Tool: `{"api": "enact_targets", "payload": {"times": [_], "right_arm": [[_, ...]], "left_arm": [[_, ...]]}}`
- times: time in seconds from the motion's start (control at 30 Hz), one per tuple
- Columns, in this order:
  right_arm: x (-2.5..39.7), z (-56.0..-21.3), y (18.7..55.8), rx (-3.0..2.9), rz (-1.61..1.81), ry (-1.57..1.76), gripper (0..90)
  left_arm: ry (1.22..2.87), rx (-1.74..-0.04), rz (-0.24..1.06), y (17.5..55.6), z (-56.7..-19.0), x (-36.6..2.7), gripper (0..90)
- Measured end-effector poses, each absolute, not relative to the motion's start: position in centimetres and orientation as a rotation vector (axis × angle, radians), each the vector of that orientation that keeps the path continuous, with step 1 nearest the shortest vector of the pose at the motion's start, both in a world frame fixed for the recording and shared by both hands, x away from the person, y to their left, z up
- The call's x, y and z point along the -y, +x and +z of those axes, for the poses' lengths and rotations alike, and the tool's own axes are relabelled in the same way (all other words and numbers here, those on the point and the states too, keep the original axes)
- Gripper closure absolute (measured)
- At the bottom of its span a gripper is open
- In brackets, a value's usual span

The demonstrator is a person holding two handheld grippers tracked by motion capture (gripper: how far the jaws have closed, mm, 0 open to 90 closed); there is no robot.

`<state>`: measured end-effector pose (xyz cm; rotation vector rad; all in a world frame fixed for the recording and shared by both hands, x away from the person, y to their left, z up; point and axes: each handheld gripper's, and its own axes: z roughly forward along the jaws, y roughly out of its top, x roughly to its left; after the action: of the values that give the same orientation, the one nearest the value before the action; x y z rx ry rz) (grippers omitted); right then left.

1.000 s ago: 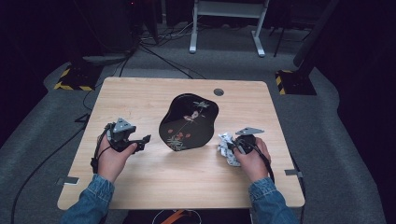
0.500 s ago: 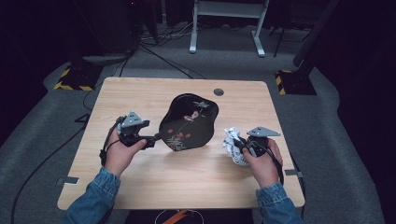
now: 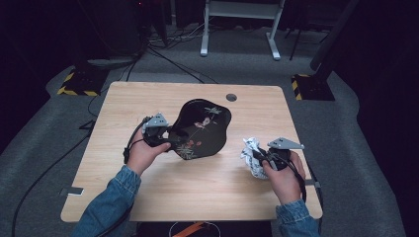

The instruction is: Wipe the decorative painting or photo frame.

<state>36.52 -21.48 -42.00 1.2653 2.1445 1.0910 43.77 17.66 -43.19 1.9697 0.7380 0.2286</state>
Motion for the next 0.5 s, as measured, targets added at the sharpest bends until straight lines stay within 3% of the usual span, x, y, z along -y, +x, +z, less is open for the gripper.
{"api": "enact_targets", "payload": {"times": [0.2, 0.37, 0.5], "right_arm": [[21.64, -41.90, 36.17, -2.145, 1.093, 1.269, 79.9], [21.47, -41.81, 36.18, -2.147, 1.100, 1.261, 79.8], [21.19, -41.67, 36.18, -2.147, 1.111, 1.249, 79.9]], "left_arm": [[1.966, -0.660, 0.166, 43.79, -43.33, -17.27, 52.5], [1.965, -0.648, 0.122, 43.67, -43.32, -17.74, 70.1], [1.968, -0.619, 0.065, 43.42, -43.33, -17.79, 78.6]]}}
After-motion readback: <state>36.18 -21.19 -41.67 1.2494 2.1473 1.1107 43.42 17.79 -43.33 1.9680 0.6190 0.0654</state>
